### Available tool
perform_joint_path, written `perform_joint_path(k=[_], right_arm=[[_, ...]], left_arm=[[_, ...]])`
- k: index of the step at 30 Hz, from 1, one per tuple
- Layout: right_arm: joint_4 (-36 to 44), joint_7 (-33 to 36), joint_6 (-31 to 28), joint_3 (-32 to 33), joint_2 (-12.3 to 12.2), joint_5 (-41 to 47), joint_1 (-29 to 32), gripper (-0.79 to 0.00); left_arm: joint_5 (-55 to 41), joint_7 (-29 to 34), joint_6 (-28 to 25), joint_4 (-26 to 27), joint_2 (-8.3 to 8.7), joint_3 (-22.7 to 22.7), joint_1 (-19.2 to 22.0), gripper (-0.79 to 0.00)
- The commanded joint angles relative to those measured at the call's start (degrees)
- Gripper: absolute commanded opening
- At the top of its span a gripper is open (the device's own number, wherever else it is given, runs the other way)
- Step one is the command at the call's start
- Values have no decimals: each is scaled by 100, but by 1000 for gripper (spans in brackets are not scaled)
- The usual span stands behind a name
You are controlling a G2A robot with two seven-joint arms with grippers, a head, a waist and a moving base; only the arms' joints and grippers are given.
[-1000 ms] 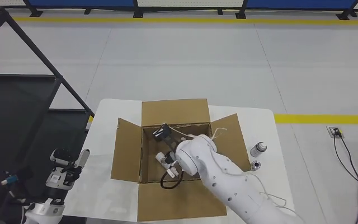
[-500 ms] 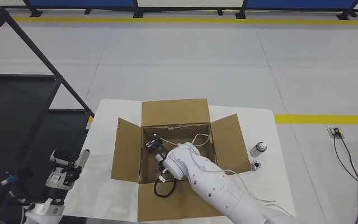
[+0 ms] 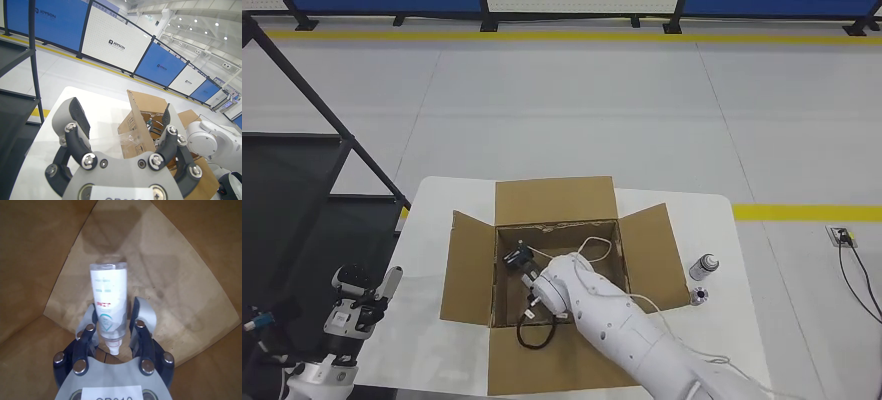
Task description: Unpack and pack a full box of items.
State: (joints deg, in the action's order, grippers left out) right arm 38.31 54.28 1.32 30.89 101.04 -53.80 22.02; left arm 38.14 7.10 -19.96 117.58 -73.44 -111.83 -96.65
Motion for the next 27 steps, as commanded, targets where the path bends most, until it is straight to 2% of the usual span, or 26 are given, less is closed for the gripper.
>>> perform_joint_path(k=[1, 6, 9, 12, 16, 20, 23, 27], right_arm=[[-91, -4, -60, 38, 28, 45, -45, -785], [59, -30, -230, 280, -1, 194, -155, -785], [538, 90, -363, 562, -150, 215, -111, -785], [1254, 297, -233, 889, -366, -2, 93, -785], [3094, 723, 139, 1637, -803, -677, 890, -785], [5582, 1102, 586, 2681, -1228, -1821, 2246, -785], [7232, 1064, 850, 3569, -1429, -2440, 3282, -785], [8699, 782, 1204, 4751, -1559, -2634, 4364, -785]], left_arm=[[0, 0, 0, 0, 0, 0, 0, 0], [0, 0, 0, 0, 0, 0, 0, 0], [0, 0, 0, 0, 0, 0, 0, 0], [0, 0, 0, 0, 0, 0, 0, 0], [0, 0, 0, 0, 0, 0, 0, 0], [0, 0, 0, 0, 0, 0, 0, 0], [0, 0, 0, 0, 0, 0, 0, 0], [0, 0, 0, 0, 0, 0, 0, 0]])
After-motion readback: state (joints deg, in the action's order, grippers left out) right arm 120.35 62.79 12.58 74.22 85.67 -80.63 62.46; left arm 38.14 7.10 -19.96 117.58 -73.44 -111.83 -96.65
